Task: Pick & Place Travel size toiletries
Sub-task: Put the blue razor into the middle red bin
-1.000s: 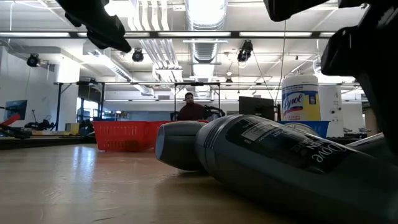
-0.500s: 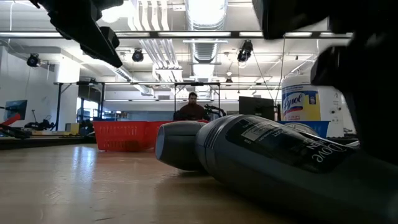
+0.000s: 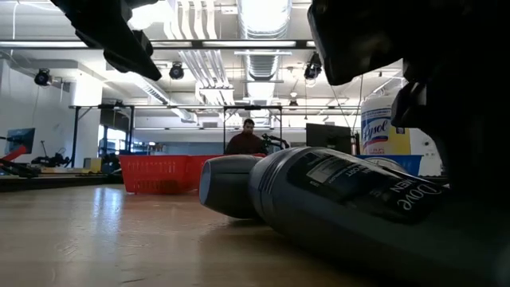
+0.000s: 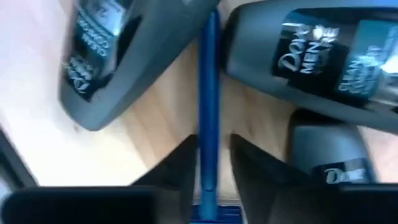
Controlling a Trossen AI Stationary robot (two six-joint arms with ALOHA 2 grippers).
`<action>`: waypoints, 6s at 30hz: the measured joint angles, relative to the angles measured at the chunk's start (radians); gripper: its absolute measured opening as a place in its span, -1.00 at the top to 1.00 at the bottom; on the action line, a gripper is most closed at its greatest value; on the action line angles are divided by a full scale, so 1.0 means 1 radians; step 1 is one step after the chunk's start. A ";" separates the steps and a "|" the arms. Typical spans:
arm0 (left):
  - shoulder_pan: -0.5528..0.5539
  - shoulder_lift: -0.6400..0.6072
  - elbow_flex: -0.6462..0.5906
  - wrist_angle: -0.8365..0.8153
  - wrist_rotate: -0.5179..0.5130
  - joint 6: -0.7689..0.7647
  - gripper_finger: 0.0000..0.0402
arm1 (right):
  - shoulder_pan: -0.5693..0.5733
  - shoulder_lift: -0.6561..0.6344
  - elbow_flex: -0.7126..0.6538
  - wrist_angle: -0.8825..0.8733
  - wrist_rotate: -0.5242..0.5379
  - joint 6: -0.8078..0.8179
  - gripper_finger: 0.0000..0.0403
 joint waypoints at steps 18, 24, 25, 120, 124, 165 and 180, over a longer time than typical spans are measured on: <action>-0.007 -0.143 -0.006 0.069 0.075 0.476 0.17 | -0.200 -0.279 0.009 0.037 -0.075 0.090 0.86; -0.007 -0.108 -0.006 0.204 0.091 0.934 0.16 | -0.378 -0.310 0.003 0.138 -0.299 0.006 0.82; -0.006 -0.104 -0.006 0.233 0.090 0.963 0.16 | -0.400 -0.319 0.004 0.157 -0.314 -0.013 0.82; 0.142 0.132 -0.110 0.378 -0.216 -0.066 0.79 | -0.437 -0.690 0.001 -0.079 0.658 0.021 -0.75; 0.185 0.149 -0.175 0.556 -0.164 -0.525 0.77 | -0.424 -0.699 -0.013 -0.092 0.719 0.078 -0.74; 0.350 0.324 -0.091 0.590 0.017 -0.746 0.30 | -0.425 -0.635 -0.034 -0.123 0.728 0.070 -0.54; 0.378 0.258 0.026 0.067 0.138 0.588 0.19 | -0.424 -0.634 -0.040 -0.211 0.645 0.107 -0.56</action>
